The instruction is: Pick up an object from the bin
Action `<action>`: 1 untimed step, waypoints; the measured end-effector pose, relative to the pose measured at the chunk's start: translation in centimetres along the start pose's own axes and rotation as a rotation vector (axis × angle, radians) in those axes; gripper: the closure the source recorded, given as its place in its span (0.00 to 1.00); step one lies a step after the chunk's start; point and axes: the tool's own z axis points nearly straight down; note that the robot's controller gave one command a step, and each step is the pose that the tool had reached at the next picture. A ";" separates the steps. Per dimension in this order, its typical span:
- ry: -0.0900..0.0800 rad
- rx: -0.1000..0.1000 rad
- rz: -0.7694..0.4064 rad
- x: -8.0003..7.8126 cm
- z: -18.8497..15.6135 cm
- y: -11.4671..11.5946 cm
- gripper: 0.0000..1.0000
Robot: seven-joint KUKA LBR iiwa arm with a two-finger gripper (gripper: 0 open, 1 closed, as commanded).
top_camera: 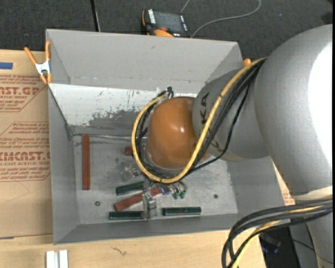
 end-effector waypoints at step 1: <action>0.001 -0.001 0.006 0.5 3.1 0.0 0.00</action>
Offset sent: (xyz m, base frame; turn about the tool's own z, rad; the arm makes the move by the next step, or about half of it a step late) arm -0.0051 -0.0016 -0.0296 0.0056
